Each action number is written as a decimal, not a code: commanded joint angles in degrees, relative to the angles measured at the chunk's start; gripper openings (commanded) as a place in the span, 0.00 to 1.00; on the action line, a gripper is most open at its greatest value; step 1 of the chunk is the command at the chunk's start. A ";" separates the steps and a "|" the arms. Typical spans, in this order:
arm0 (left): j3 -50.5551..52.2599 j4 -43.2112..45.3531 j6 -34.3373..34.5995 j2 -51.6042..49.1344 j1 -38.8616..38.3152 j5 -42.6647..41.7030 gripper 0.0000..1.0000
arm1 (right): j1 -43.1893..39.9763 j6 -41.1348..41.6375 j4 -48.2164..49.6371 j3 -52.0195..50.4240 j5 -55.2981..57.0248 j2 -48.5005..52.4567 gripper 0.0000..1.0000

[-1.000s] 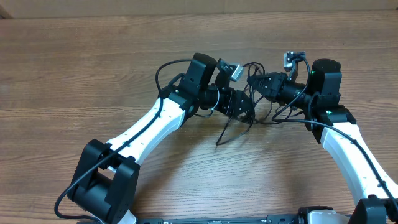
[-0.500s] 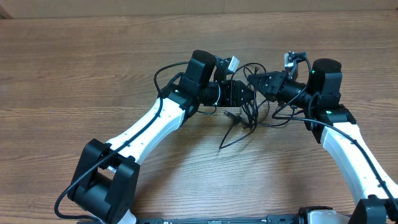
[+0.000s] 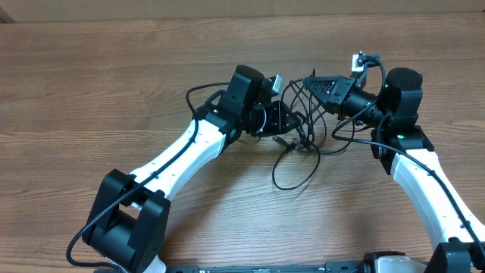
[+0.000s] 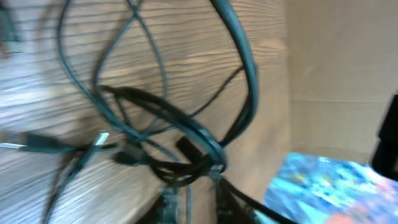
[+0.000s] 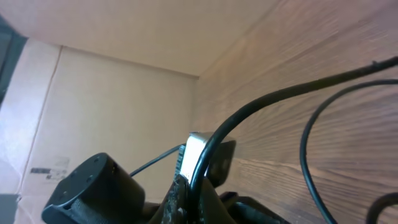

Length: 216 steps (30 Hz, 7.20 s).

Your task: Untangle cables

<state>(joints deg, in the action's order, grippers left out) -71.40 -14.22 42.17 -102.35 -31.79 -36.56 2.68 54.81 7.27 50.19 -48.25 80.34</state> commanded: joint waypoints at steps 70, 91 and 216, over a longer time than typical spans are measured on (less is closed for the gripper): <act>0.15 27.63 44.89 -15.74 -8.94 17.68 0.57 | -0.11 -28.28 -43.69 0.68 32.72 0.11 0.53; 0.15 28.22 44.68 -17.29 -9.88 28.02 0.31 | -0.11 -28.30 -45.55 0.68 32.74 0.11 0.52; 0.15 -21.07 -21.73 -2.08 4.44 26.80 0.70 | -4.22 -36.85 -37.64 0.07 26.75 4.90 0.34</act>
<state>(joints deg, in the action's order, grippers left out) -71.24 -36.16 19.57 -102.21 -27.31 -15.07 -1.76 18.20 -31.51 51.09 -22.00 83.26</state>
